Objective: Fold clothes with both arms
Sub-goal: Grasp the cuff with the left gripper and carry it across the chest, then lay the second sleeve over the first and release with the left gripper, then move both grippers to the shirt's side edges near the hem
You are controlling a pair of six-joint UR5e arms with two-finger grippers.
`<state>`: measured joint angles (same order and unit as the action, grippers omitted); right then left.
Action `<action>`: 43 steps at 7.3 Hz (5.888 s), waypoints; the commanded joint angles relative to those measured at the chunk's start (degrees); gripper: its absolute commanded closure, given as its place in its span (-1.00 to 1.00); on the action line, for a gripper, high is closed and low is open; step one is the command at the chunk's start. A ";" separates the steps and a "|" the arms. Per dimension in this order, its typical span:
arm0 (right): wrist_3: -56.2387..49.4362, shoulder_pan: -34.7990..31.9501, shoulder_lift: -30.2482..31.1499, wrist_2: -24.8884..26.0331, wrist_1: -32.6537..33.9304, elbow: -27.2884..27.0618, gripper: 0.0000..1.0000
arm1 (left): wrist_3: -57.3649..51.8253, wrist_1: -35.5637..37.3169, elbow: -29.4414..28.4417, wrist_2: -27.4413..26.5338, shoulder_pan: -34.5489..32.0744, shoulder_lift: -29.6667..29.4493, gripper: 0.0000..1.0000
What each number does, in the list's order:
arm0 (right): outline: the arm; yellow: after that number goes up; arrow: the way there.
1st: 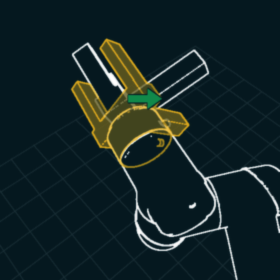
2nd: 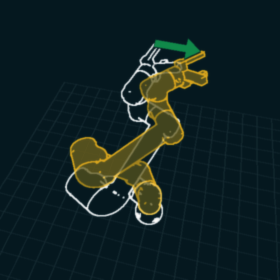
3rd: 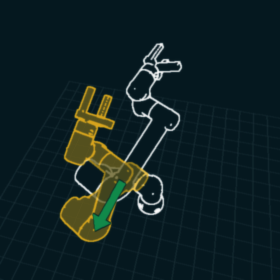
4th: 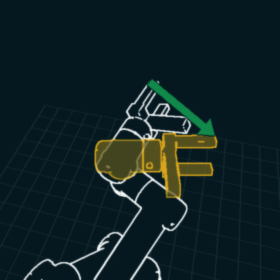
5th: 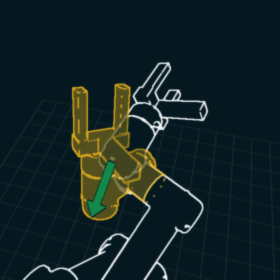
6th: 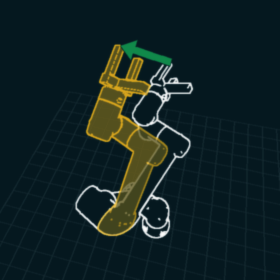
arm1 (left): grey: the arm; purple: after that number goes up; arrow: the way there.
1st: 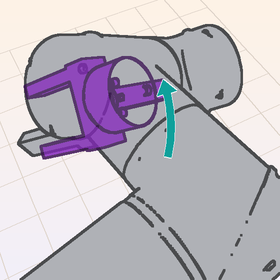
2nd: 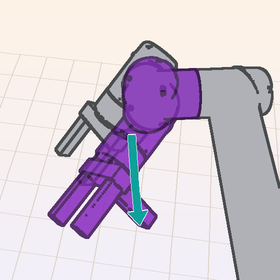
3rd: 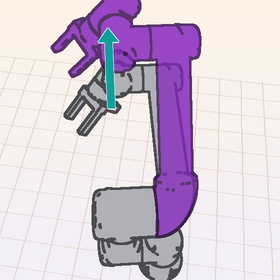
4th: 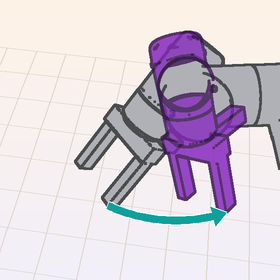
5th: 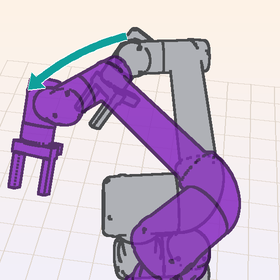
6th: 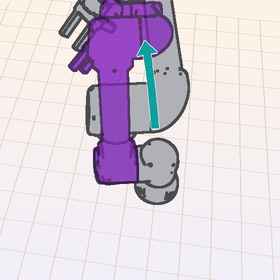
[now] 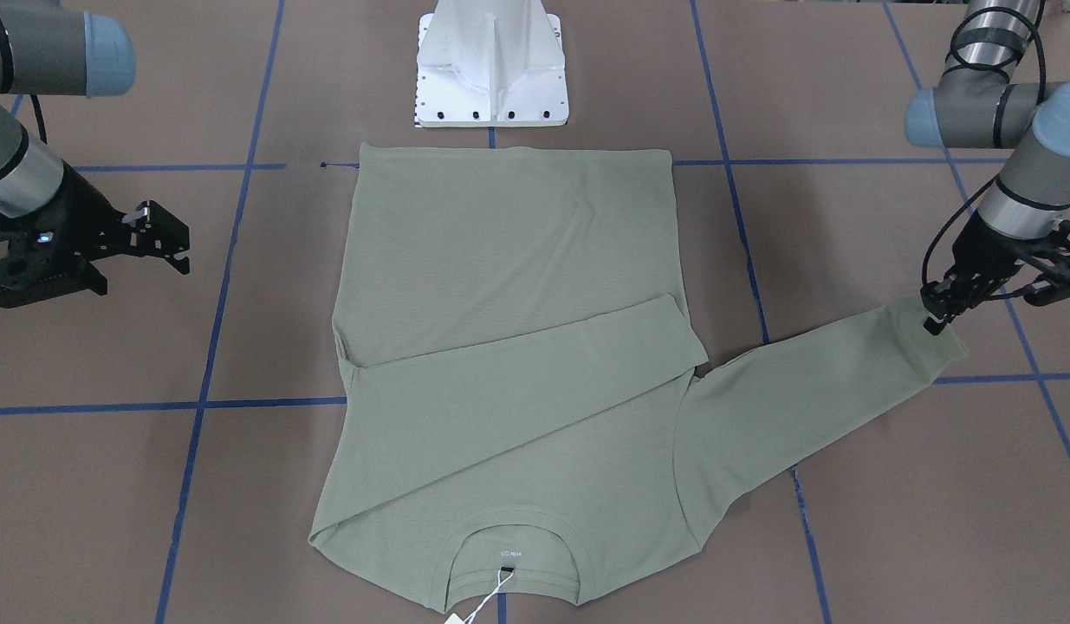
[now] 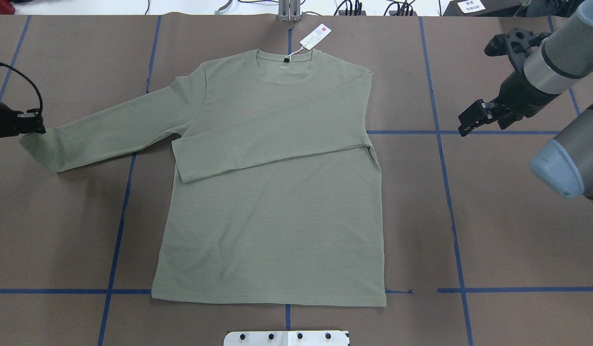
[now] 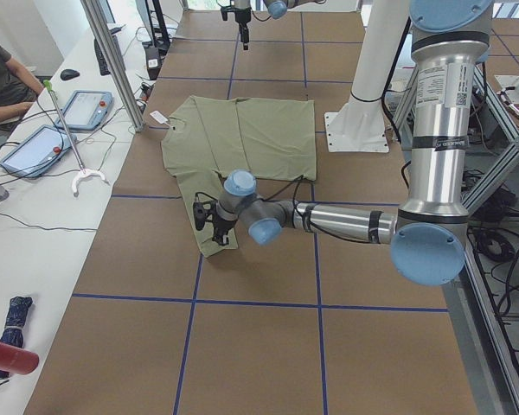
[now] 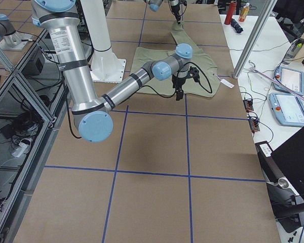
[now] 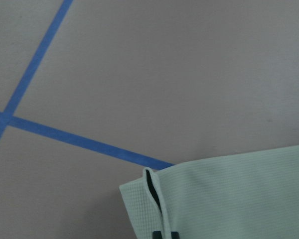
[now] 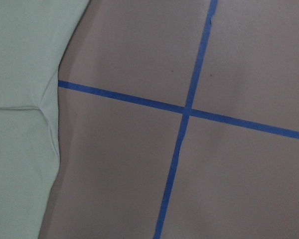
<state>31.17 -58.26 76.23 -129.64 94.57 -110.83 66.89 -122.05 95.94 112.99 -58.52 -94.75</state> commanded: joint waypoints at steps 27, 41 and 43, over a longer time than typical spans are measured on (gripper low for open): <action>45.51 30.24 14.56 22.80 -22.50 -12.02 -1.00 | 6.08 26.51 11.69 -11.21 25.65 -25.09 -1.00; 58.13 51.32 5.60 38.06 -14.24 -7.73 -0.81 | 3.25 26.51 20.08 -10.68 25.30 -17.05 -1.00; 58.13 50.79 5.60 38.06 -14.32 -7.73 -0.75 | 3.25 26.51 20.08 -10.68 25.30 -17.05 -1.00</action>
<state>89.35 -7.13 81.83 -91.57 80.28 -118.57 70.14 -95.54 116.01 102.31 -33.22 -111.80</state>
